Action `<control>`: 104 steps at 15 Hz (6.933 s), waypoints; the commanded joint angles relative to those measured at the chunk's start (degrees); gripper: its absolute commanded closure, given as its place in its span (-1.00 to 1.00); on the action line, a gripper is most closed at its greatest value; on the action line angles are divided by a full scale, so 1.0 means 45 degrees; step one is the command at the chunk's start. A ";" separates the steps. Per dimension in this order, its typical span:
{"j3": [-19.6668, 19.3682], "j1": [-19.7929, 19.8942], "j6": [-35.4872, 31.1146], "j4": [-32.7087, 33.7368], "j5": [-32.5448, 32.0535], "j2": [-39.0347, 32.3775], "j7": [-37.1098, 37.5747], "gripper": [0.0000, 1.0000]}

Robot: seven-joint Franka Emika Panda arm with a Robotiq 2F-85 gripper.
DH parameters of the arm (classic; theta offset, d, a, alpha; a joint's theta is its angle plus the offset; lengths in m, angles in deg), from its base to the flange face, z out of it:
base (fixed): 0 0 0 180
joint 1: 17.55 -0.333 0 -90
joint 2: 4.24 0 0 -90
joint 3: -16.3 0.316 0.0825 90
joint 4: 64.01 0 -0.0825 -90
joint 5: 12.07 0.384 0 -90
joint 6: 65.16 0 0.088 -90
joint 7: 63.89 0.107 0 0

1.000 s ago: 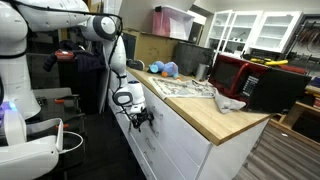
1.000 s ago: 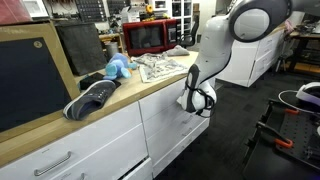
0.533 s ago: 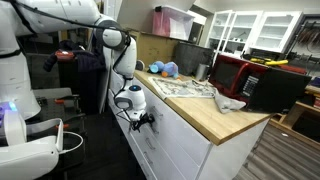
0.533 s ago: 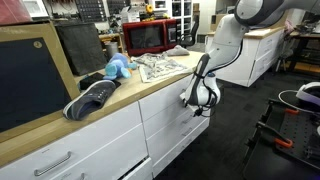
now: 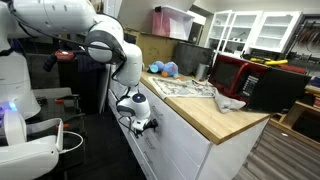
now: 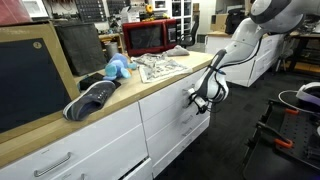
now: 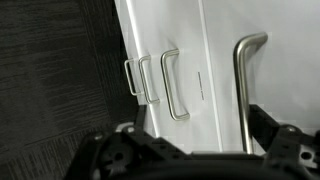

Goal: Open the right second drawer of the cabinet to the left

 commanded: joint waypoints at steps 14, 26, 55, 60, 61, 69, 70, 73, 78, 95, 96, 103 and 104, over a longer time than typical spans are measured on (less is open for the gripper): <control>0.0524 0.2668 0.0573 -0.2071 -0.1169 0.0446 -0.4769 -1.00; 0.0382 0.3056 0.1477 -0.3020 -0.0255 0.1228 -0.5880 -1.00; 0.4951 0.8326 0.4617 -0.4566 0.2680 0.2678 -0.6319 -1.00; 0.4784 0.7091 0.3236 -0.4060 0.3416 0.2192 -0.6331 -1.00; 0.4745 0.6839 0.2915 -0.3962 0.3484 0.2066 -0.6304 -1.00; 0.4103 0.4302 -0.0086 -0.2294 0.3127 0.0417 -0.5343 -1.00; 0.3612 0.3713 -0.0005 -0.2147 0.3347 0.0610 -0.5169 -1.00; 0.2262 0.2328 0.0420 -0.1886 0.3686 0.1074 -0.4620 -1.00; 0.0092 0.0352 0.1527 -0.2386 0.4043 0.2441 -0.4224 -1.00; -0.3017 -0.2123 0.4548 -0.3957 0.3856 0.4529 -0.4964 -1.00; -0.3093 -0.2158 0.4629 -0.4103 0.3833 0.4620 -0.5112 -1.00; -0.3698 -0.2467 0.4975 -0.4981 0.3779 0.5139 -0.6078 -1.00; -0.3771 -0.2501 0.4999 -0.5120 0.3769 0.5206 -0.6231 -1.00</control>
